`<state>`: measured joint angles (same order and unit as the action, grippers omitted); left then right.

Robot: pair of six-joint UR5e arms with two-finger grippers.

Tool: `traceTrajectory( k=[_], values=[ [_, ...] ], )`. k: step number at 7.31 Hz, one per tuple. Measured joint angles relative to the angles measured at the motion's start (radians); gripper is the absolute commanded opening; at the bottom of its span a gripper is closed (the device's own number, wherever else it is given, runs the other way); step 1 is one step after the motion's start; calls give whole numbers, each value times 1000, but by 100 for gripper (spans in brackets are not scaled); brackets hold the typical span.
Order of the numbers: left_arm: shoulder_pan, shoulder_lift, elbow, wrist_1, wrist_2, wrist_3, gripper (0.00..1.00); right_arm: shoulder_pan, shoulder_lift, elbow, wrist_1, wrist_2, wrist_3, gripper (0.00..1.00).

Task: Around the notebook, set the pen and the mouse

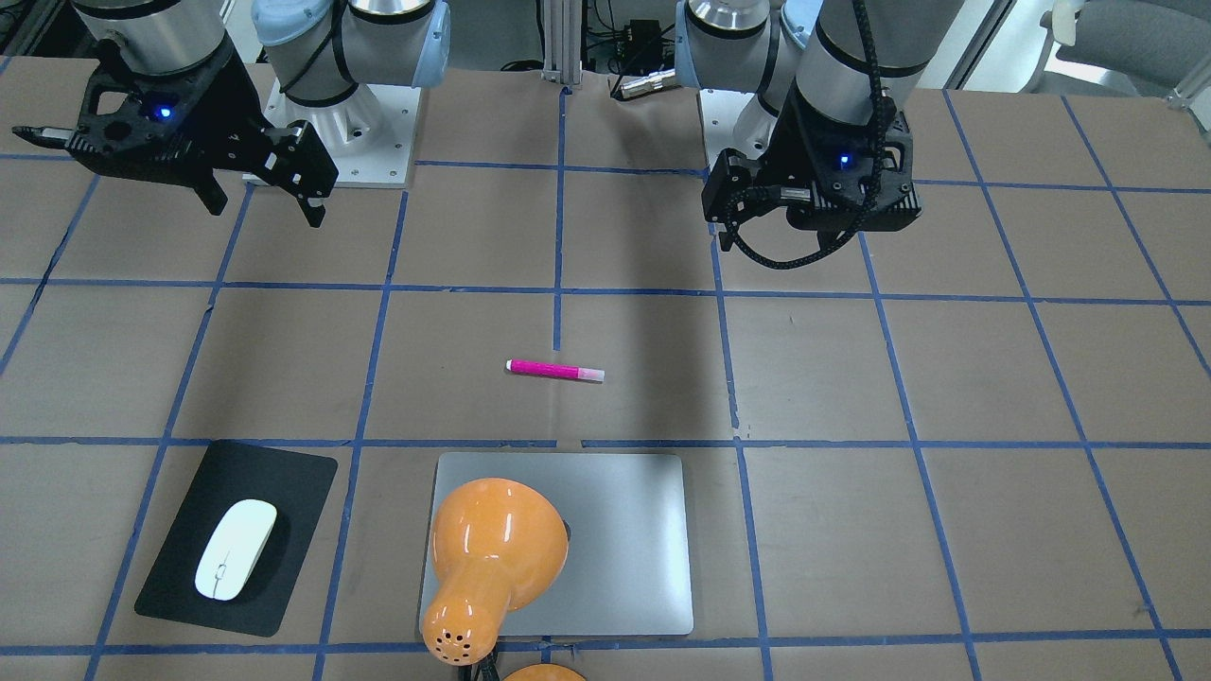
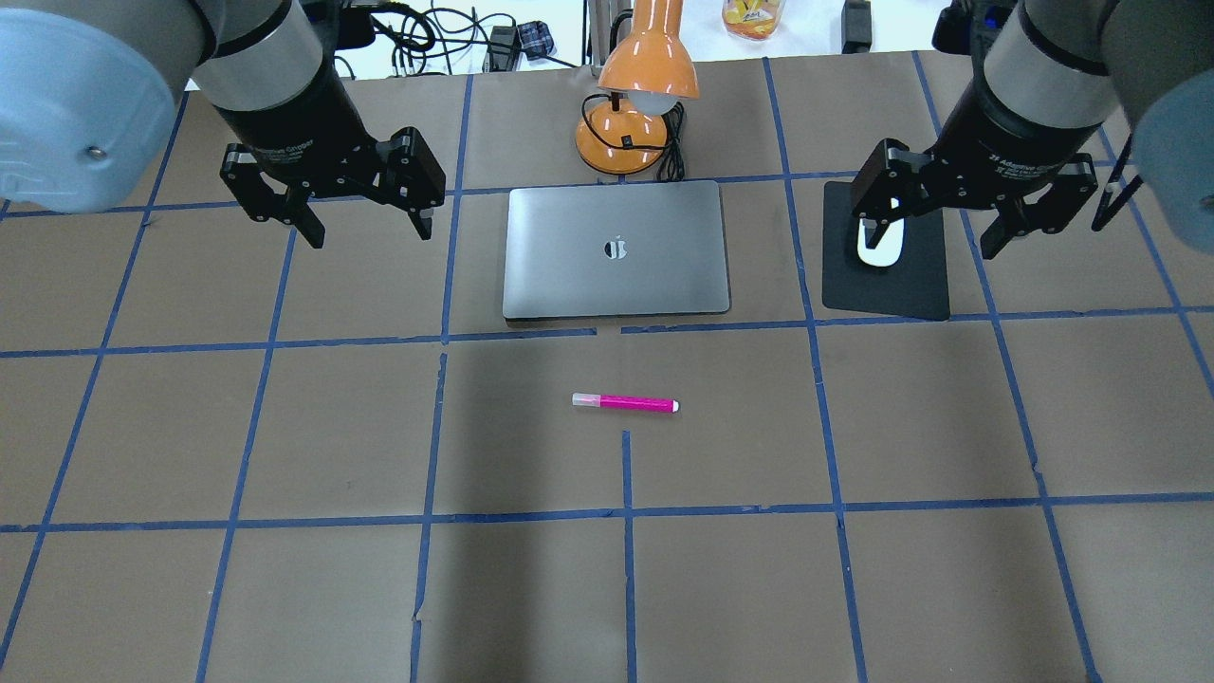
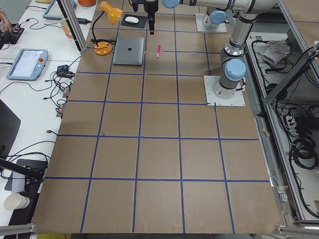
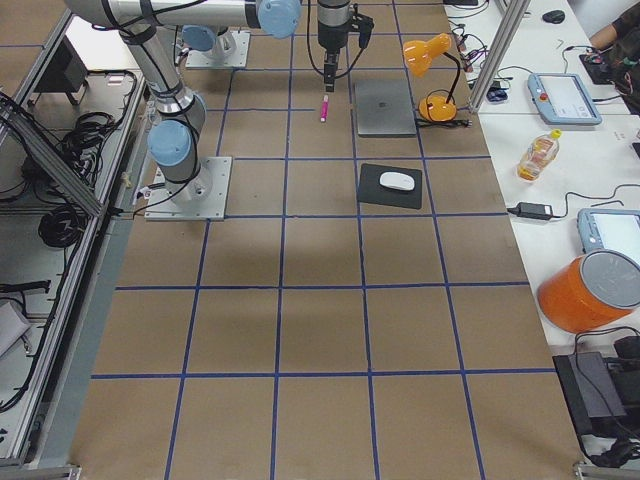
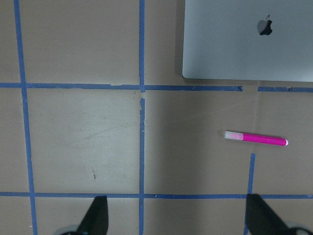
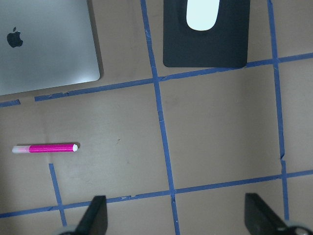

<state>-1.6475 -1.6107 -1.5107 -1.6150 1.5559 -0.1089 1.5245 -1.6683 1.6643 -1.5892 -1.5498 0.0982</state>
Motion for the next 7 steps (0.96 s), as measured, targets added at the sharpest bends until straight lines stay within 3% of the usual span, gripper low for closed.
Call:
traceTrajectory(
  k=[7],
  values=[
    [1, 14, -18, 0, -27, -12, 100, 0, -1, 0, 1, -1, 0, 100]
  ],
)
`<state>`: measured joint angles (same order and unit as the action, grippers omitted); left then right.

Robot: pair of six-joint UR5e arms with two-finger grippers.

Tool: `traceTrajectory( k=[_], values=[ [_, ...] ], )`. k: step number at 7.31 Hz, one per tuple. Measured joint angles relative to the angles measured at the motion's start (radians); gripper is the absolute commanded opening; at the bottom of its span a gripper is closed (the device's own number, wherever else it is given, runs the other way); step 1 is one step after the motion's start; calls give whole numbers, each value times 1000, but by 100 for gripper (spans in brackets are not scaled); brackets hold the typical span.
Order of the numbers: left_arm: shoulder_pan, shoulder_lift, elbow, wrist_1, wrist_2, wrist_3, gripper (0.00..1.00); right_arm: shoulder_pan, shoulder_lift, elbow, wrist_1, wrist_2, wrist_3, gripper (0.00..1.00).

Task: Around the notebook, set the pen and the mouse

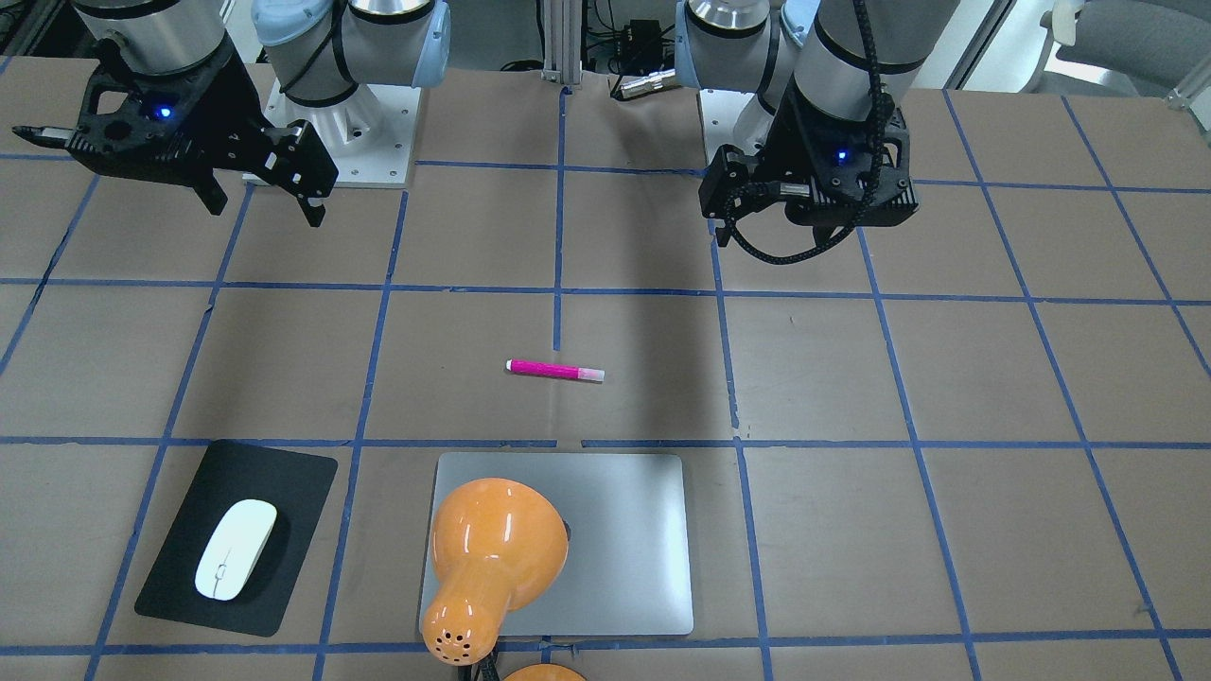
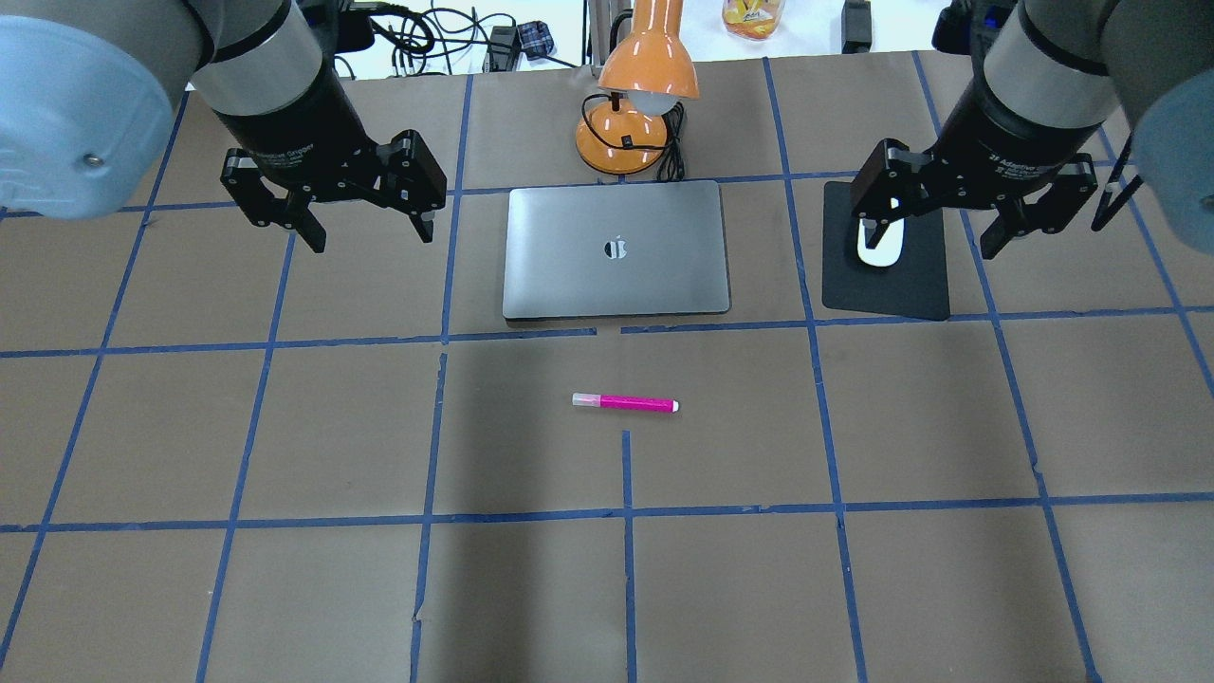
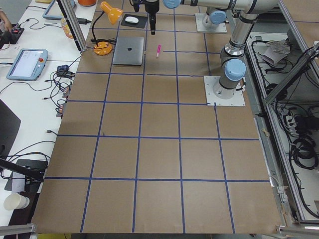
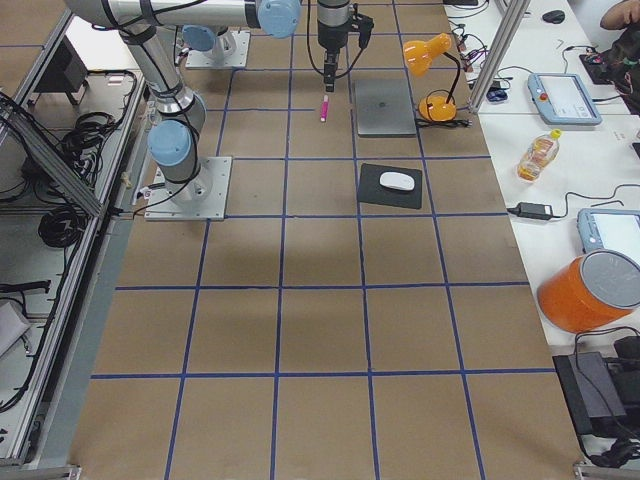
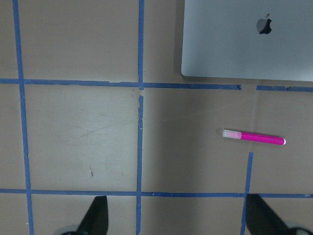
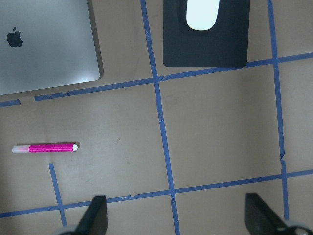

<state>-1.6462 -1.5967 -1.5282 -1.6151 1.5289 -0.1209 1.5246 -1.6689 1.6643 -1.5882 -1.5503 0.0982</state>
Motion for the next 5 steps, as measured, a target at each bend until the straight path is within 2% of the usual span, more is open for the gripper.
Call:
traceTrajectory(
  k=[2, 5],
  values=[
    [4, 2, -2, 0, -68, -3, 100, -1, 0, 0, 0, -1, 0, 100],
    [10, 4, 0, -2, -90, -4, 100, -1, 0, 0, 0, -22, 0, 100]
  ],
)
